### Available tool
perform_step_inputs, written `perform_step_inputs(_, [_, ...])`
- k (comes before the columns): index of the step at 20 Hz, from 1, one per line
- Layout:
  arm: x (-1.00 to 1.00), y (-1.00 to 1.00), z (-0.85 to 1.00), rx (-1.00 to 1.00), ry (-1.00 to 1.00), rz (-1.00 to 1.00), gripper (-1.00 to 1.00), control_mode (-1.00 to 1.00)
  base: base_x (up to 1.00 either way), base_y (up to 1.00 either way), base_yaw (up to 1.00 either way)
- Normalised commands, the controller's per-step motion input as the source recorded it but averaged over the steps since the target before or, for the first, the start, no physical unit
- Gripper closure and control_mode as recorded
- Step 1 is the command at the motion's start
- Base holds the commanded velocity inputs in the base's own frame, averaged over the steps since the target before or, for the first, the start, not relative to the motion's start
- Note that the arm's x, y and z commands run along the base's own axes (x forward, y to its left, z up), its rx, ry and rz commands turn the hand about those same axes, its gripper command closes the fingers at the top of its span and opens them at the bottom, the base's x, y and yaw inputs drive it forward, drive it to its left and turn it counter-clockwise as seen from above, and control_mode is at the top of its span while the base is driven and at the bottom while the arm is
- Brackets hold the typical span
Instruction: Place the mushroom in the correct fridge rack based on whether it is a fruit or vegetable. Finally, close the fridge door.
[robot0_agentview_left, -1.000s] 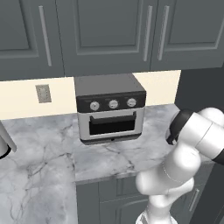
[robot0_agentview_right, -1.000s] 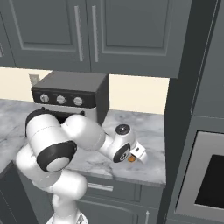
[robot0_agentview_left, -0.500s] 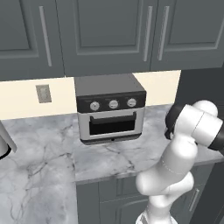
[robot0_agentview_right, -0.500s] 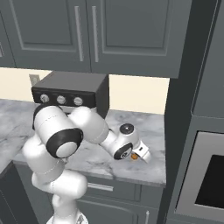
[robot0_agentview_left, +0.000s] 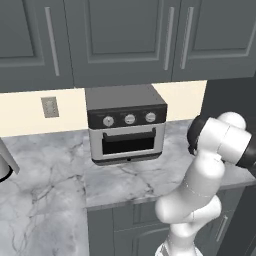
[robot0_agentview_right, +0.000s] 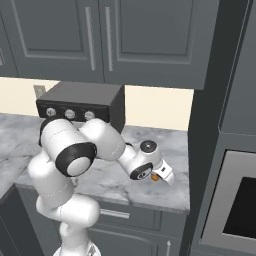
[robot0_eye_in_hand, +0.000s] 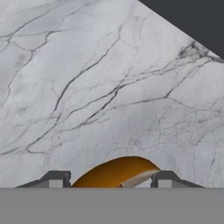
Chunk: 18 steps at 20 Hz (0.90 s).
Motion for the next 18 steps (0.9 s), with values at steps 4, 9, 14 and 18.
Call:
perform_step_inputs(4, [-0.22, 0.19, 0.16, 0.00, -0.02, 0.01, 1.00, -1.00, 0.00, 0.00, 0.00])
perform_step_inputs(9, [-0.76, 0.44, 0.77, -0.06, -0.09, 0.07, 1.00, -1.00, 0.00, 0.00, 0.00])
perform_step_inputs(14, [-0.84, 0.73, 1.00, -0.17, -0.18, 0.11, 1.00, -1.00, 0.00, 0.00, 0.00])
perform_step_inputs(18, [-0.62, 0.66, 1.00, -0.12, -0.23, 0.11, 1.00, -1.00, 0.00, 0.00, 0.00])
